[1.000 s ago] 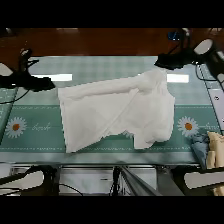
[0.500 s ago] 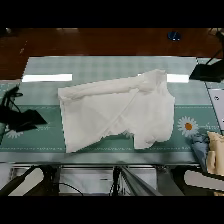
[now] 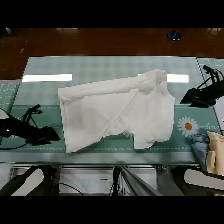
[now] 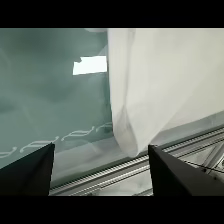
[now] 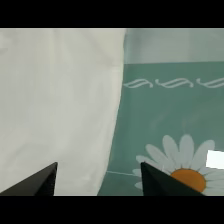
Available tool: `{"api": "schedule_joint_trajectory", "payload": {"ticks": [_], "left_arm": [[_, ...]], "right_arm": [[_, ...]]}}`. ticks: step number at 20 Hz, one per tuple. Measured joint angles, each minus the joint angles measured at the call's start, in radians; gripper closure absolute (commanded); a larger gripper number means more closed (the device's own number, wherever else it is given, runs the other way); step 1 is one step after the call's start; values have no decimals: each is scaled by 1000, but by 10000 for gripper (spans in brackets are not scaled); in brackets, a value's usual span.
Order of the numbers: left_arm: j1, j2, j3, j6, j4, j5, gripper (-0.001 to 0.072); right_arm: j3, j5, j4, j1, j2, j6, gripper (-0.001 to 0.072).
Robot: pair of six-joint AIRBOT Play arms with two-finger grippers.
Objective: Fold the shirts.
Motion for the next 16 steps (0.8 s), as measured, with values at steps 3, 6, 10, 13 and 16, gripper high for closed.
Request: {"api": "schedule_joint_trajectory", "payload": {"ticks": [3, 6, 10, 13, 16], "left_arm": [[-93, -40, -8, 1, -6, 45, -13], [-169, -97, -11, -9, -23, 71, -13], [-238, -177, -11, -22, -81, 64, 79], [-277, -230, -13, -35, -108, 122, 583], [-294, -261, -14, -46, -130, 138, 678]], "right_arm": [[-33, 11, 7, -3, 0, -4, 110], [-45, 27, 11, -4, 1, -7, 110], [-51, 48, 11, -4, 12, -7, 111], [-53, 49, 5, -4, 45, -7, 112], [-53, 48, -31, -4, 96, -7, 111]]}}
